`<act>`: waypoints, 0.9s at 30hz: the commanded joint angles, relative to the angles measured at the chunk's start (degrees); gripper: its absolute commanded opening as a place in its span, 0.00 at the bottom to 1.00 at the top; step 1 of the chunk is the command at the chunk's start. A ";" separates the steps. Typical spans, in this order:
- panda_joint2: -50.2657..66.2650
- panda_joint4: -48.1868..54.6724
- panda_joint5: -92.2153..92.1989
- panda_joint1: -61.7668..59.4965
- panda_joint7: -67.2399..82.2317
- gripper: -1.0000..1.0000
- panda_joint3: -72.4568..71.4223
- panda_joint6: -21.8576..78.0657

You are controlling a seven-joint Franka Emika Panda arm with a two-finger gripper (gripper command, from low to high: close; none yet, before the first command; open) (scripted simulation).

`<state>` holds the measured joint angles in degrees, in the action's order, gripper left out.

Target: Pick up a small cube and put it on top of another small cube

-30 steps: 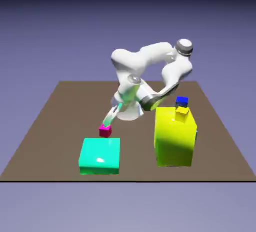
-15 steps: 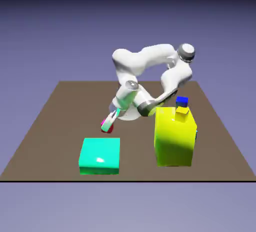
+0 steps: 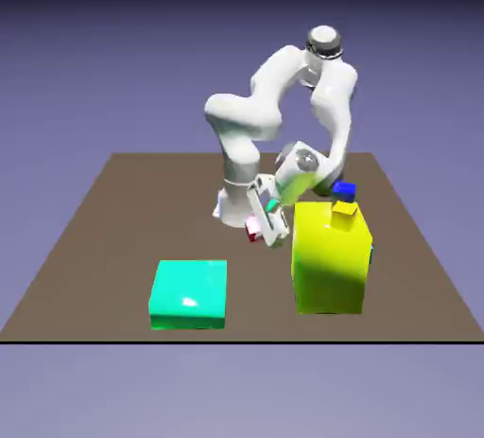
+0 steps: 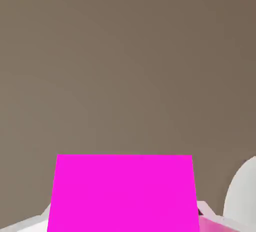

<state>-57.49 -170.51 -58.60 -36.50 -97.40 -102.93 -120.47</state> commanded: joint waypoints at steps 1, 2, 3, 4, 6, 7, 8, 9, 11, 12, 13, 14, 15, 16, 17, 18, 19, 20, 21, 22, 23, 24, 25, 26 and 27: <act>1.65 0.16 2.62 1.22 -0.28 0.00 0.77 -2.29; 3.31 0.31 5.11 2.43 -0.50 0.00 1.53 -4.63; 4.96 0.47 7.60 3.64 -0.73 0.00 2.30 -6.96; 6.61 0.62 10.10 4.85 -0.95 0.00 3.06 -9.30; 9.92 0.93 15.08 7.28 -1.39 0.00 4.59 -13.98; 11.39 1.08 17.33 8.36 -1.62 0.00 5.31 -16.40; 12.72 1.21 19.40 9.33 -1.86 0.00 6.01 -18.89; 14.06 1.35 21.47 10.30 -2.10 0.00 6.70 -21.39; 16.72 1.62 25.61 12.24 -2.58 0.00 8.08 -26.37; 18.06 1.75 27.68 13.21 -2.83 0.00 8.77 -28.86; 19.39 1.89 29.75 14.19 -3.07 0.00 9.46 -31.35; 20.72 2.02 31.82 15.16 -3.31 0.00 10.15 -33.85; 22.05 2.16 33.89 16.13 -3.55 0.00 10.84 -36.34; 23.39 2.29 35.96 17.10 -3.79 0.00 11.53 -38.83; 24.72 2.43 38.03 18.07 -4.03 0.00 12.22 -41.32; 26.05 2.56 40.10 19.04 -4.27 0.00 12.91 -43.81; 27.39 2.69 42.17 20.01 -4.51 0.00 13.60 -46.30; 28.72 2.83 44.24 20.99 -4.75 0.00 14.29 -48.80; 30.05 2.96 46.30 21.96 -4.99 0.00 14.98 -51.29; 31.39 3.10 48.37 22.93 -5.24 0.00 15.67 -53.78; 30.69 3.09 47.76 22.14 -5.32 0.00 15.99 -56.25; 30.55 3.08 47.60 21.99 -5.32 0.00 16.02 -56.51; 30.55 3.08 47.60 21.99 -5.32 0.00 16.02 -56.51; 30.41 3.33 47.84 19.92 -5.55 0.00 14.16 -57.24; 30.27 3.58 48.09 17.85 -5.78 0.00 12.30 -57.97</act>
<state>-27.22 -166.92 -10.48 -18.65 -103.21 -90.63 -178.49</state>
